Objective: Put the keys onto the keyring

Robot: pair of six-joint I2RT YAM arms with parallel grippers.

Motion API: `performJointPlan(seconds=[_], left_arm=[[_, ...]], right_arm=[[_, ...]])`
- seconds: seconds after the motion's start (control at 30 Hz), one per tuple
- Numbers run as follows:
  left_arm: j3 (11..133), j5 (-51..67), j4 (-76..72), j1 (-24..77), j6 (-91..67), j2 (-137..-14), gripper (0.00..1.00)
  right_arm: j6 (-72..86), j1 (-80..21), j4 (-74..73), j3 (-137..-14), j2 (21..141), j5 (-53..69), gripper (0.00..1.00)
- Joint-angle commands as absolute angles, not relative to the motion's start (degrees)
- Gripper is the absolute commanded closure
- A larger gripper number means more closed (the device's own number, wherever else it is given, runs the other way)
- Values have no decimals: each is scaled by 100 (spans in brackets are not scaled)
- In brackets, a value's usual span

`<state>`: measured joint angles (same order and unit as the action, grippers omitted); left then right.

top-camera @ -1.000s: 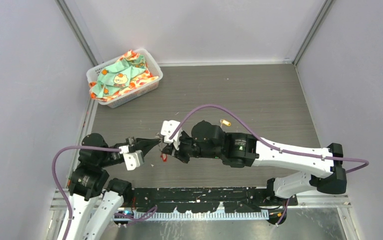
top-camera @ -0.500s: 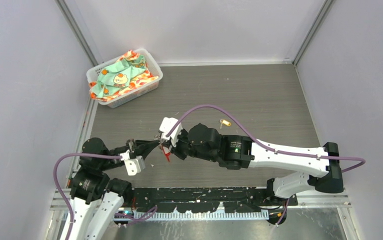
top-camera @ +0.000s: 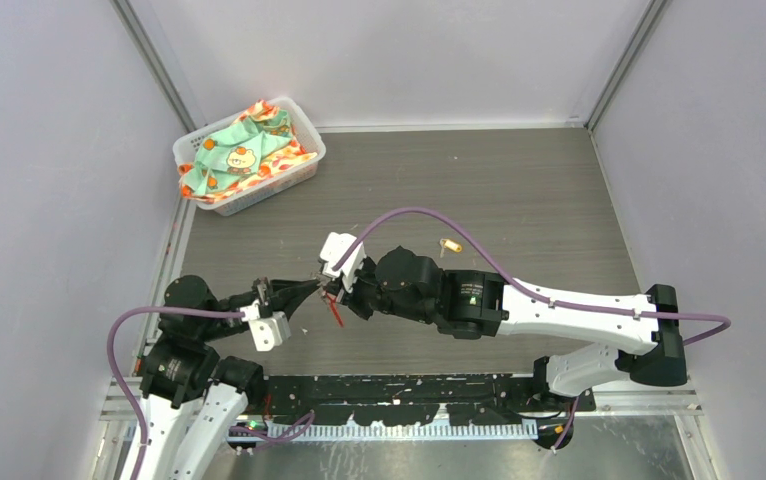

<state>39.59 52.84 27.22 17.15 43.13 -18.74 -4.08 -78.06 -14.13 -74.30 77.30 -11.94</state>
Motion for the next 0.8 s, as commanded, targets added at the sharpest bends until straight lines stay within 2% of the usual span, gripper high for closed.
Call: performJointPlan(seconds=[0.0,0.77], left_arm=[[3996,5276,2400,1723,4371,-1823,100],[3946,5447,2623,1723,4753,-1649,100]], right_arm=[[-284,-7843,-1148,-7547,7759,-1224,99],[-1,-7831,-1083,-7564,7761,-1451,99]])
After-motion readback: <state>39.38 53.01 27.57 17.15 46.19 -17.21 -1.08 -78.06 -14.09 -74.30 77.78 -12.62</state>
